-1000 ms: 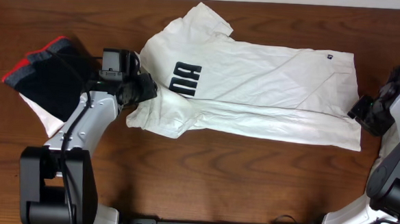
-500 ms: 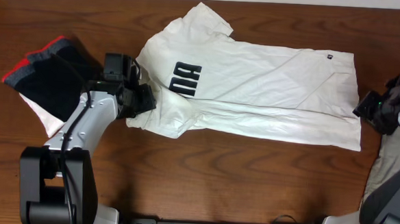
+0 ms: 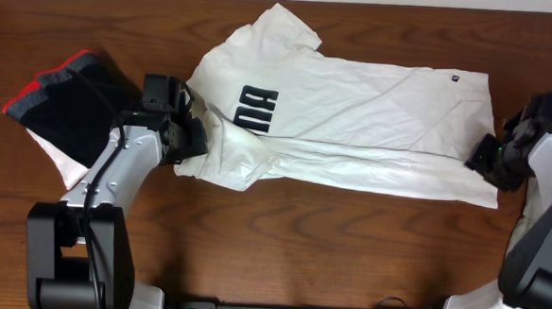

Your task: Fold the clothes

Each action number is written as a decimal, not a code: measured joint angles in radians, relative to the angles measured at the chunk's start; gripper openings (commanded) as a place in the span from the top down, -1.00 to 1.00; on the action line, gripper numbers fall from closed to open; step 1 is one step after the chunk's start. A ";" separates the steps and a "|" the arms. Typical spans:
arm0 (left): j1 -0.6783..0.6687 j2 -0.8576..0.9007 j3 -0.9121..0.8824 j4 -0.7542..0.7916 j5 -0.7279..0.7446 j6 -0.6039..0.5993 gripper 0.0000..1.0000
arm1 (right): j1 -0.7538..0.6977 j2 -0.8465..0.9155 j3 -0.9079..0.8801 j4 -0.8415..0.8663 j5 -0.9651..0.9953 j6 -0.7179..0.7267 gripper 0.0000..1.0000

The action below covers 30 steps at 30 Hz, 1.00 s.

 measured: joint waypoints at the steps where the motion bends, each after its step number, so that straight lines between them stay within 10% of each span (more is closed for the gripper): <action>1: 0.000 0.000 0.000 -0.009 -0.004 0.001 0.15 | 0.000 0.008 -0.004 0.003 0.000 0.000 0.07; 30: -0.007 -0.236 0.001 -0.029 -0.034 -0.047 0.09 | 0.000 0.031 -0.012 -0.014 0.064 -0.004 0.20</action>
